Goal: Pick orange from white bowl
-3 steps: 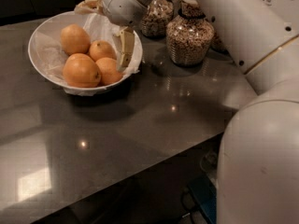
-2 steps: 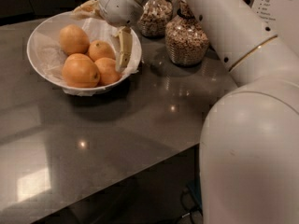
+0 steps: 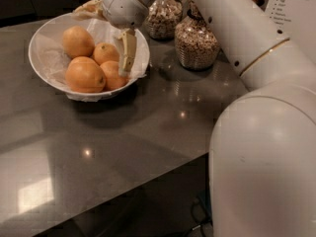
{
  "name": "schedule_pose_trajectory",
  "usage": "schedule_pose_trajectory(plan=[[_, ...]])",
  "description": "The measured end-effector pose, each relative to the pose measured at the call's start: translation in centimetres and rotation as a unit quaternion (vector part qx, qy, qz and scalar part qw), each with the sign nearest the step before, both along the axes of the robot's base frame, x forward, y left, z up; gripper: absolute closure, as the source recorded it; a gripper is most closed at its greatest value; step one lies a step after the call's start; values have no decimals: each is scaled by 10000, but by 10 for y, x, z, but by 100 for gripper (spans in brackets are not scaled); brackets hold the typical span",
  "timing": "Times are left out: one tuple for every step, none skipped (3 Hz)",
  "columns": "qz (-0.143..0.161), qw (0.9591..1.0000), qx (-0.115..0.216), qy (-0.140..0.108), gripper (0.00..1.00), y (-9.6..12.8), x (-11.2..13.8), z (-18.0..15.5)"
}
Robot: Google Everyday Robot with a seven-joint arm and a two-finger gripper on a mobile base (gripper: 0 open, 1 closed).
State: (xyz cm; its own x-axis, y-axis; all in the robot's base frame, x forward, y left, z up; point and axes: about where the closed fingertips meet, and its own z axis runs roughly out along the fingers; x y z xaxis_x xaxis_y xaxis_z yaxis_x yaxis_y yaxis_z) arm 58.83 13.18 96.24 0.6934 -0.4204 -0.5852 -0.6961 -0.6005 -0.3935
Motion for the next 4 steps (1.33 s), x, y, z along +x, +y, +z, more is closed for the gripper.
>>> schedule_pose_trajectory(plan=[[43,9998,-176,52,0,7,-4,-7],[-134,9971,-751,38,0,10,-12,-21],[-317,9945,-993,-93,0,17,-11,-26],[-317,9945,-992,-93,0,17,-11,-26]])
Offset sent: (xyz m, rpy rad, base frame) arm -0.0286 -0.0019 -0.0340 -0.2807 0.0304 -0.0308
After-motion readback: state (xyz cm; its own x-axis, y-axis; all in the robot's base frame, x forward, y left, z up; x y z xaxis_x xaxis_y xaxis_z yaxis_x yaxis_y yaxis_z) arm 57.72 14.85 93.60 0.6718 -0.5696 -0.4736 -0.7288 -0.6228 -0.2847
